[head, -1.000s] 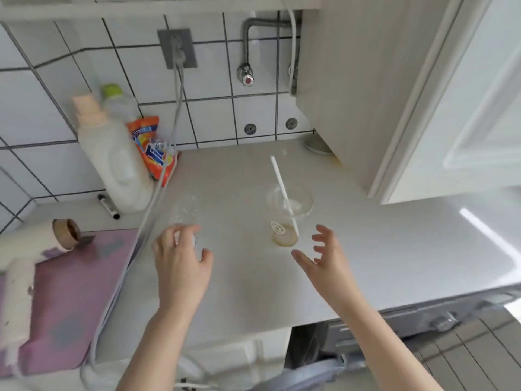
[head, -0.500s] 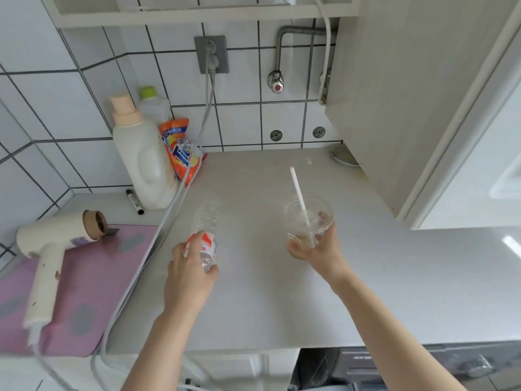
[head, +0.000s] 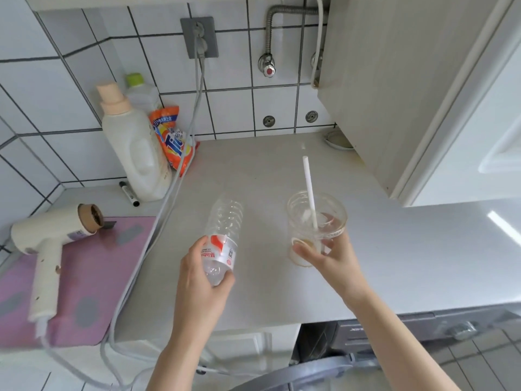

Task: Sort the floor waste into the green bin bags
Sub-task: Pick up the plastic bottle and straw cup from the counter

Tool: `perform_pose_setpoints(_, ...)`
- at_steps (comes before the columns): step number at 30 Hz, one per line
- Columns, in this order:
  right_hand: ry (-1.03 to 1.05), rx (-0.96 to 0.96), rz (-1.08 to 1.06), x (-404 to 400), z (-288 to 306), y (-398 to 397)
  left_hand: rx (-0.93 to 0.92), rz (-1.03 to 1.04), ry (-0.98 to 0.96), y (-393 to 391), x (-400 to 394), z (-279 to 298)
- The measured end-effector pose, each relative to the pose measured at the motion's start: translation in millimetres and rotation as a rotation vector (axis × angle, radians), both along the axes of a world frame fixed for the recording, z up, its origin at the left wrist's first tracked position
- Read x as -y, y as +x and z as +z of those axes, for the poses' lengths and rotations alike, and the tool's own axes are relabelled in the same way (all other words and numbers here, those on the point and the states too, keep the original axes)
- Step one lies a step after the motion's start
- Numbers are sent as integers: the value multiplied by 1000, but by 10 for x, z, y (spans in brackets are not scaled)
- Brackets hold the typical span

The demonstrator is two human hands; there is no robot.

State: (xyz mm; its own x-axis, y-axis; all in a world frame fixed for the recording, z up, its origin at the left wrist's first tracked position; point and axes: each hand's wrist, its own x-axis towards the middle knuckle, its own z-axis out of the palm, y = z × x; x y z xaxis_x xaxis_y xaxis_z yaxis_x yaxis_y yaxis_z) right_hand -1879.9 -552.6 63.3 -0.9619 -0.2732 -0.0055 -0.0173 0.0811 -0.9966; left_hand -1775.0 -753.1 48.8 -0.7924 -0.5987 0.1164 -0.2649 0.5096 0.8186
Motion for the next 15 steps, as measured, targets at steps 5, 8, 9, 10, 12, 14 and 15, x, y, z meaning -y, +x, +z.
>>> perform_pose_setpoints(5, 4, -67, -75, -148, 48, 528, -57, -116, 43, 216, -116, 74)
perform_pose_setpoints(8, 51, -76, -175, -281, 15, 931, -50, -254, 48, 366, -208, 107)
perform_pose_setpoints(9, 70, -85, -227, -331, 2, 1084, -41, -307, 51, 425, -242, 116)
perform_pose_setpoints(10, 83, -97, -289, -387, -18, 1249, -29, -363, 54, 488, -278, 115)
perform_pose_setpoints(12, 110, -106, -425, -492, -70, 1597, -1, -469, 79, 625, -367, 89)
perform_pose_setpoints(14, 165, -83, -580, -594, -155, 1977, 30, -592, 115, 775, -488, 38)
perform_pose_setpoints(15, 188, -67, -651, -650, -209, 2172, 49, -656, 124, 856, -562, 8)
